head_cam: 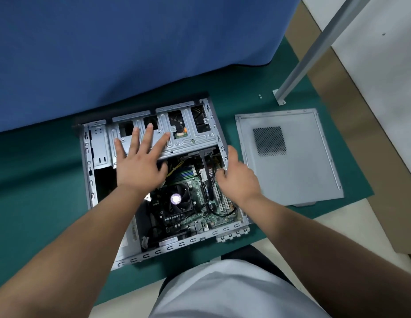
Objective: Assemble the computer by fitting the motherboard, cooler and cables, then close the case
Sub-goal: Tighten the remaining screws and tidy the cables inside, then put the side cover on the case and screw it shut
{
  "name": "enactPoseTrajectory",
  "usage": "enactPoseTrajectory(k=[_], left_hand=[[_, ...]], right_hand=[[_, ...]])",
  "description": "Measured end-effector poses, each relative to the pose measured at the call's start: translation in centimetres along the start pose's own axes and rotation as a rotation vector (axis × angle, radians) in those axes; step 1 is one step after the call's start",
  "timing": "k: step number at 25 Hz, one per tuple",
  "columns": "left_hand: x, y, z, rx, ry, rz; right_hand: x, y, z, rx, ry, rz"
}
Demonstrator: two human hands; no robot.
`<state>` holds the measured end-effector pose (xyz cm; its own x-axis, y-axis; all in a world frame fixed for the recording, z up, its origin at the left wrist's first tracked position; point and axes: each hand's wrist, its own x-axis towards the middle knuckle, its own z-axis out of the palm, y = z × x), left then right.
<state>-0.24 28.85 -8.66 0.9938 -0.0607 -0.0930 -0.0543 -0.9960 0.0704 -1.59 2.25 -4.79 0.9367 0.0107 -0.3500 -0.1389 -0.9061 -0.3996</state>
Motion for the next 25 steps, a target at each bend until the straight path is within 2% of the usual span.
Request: enactPoseTrajectory(k=[3, 5, 7, 9, 10, 12, 14, 16, 18, 19, 22, 25], left_hand=[[-0.3, 0.2, -0.9, -0.016, -0.040, -0.014], [-0.1, 0.7, -1.7, -0.106, -0.110, -0.050], [1.0, 2.0, -3.5, -0.441, -0.148, -0.203], [2.2, 5.1, -5.1, -0.856, 0.028, -0.435], [2.9, 7.9, -6.1, -0.945, 0.147, -0.469], [4.1, 14.1, -7.5, -1.020, 0.184, -0.356], [5.0, 20.7, -7.7, -1.108, 0.022, -0.178], [5.8, 26.0, -5.7, -1.090, -0.246, -0.109], [5.8, 29.3, -2.7, -1.002, -0.481, -0.173], [5.6, 30.0, -1.3, -0.948, -0.550, -0.241], [4.9, 31.5, 1.6, -0.908, -0.683, -0.444], [4.4, 32.7, 3.2, -0.932, -0.750, -0.500]], right_hand=[[0.1, 0.6, 0.1, 0.071, -0.081, -0.029], [0.8, 1.9, -0.7, 0.199, -0.286, -0.049], [1.8, 4.0, -2.7, 0.356, -0.469, -0.064], [2.5, 7.7, -5.0, 0.410, -0.412, -0.071], [3.1, 10.4, -6.2, 0.409, -0.325, -0.039], [4.4, 16.3, -8.2, 0.350, -0.169, 0.085], [5.5, 22.2, -10.4, 0.251, -0.108, 0.233], [6.5, 27.7, -12.1, 0.224, -0.096, 0.377], [6.9, 31.9, -12.9, 0.212, -0.080, 0.504], [7.0, 33.4, -13.0, 0.197, -0.080, 0.555], [7.3, 36.3, -12.1, 0.199, -0.106, 0.664], [7.9, 37.1, -10.6, 0.273, -0.099, 0.734]])
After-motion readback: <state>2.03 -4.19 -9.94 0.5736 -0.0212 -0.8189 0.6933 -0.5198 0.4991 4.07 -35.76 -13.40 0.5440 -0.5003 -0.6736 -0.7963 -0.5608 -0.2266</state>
